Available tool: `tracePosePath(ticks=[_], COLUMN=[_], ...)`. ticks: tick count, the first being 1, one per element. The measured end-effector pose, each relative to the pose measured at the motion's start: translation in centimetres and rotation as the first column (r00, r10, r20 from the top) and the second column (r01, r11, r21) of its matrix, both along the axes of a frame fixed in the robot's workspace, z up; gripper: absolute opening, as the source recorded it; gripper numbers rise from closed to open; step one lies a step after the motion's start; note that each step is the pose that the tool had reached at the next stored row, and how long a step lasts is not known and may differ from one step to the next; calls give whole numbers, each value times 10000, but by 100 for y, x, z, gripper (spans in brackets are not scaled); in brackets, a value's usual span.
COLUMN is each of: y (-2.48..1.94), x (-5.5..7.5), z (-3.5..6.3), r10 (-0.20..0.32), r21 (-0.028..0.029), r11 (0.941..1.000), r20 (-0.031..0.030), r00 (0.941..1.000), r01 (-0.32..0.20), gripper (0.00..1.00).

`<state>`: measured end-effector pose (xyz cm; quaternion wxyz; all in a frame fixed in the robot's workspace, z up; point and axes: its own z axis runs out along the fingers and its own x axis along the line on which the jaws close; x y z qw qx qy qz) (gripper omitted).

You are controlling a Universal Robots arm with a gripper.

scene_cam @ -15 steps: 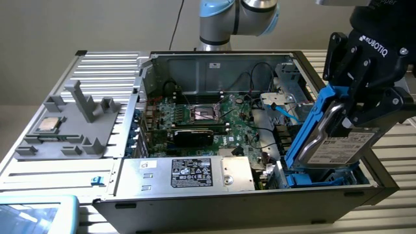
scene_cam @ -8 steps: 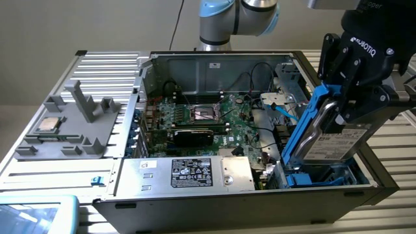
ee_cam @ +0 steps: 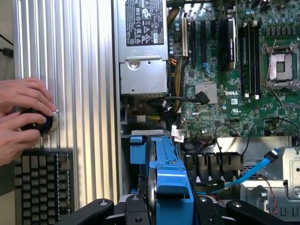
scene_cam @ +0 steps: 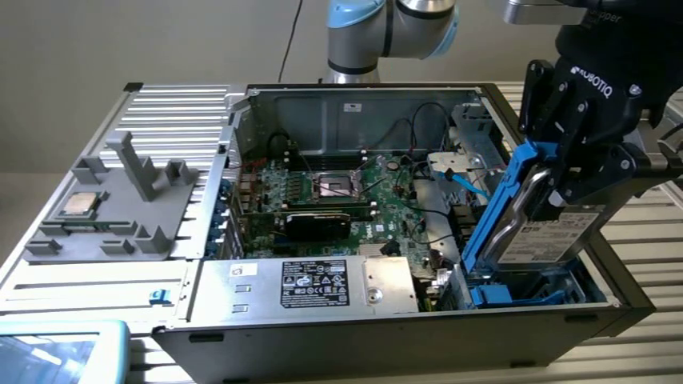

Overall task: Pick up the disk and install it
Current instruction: 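Insert the disk into the insertion slot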

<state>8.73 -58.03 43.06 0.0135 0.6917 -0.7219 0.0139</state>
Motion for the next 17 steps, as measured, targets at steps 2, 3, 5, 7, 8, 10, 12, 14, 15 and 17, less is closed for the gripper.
tracePosePath(ticks=[2,3,5,7,8,10,12,14,15,17], y=[0,0,0,0,0,1,0,0,0,0], x=[0,0,0,-1,-2,-8,-19,-27,-27,-28], z=[0,0,0,0,0,-2,-4,-9,-10,-13], r10=[58,57,58,58,58,58,58,57,59,59], r21=[-2,-2,-2,-2,-2,-4,-5,-5,-9,-13], r11=[10000,10000,10000,10000,10000,10000,10000,10000,10000,10000], r20=[0,0,0,0,8,49,71,77,85,111], r00=[10000,10000,10000,10000,10000,10000,10000,10000,9999,9999], r01=[-58,-57,-58,-58,-58,-58,-58,-57,-59,-59], gripper=[37,37,37,37,37,37,37,37,37,37])
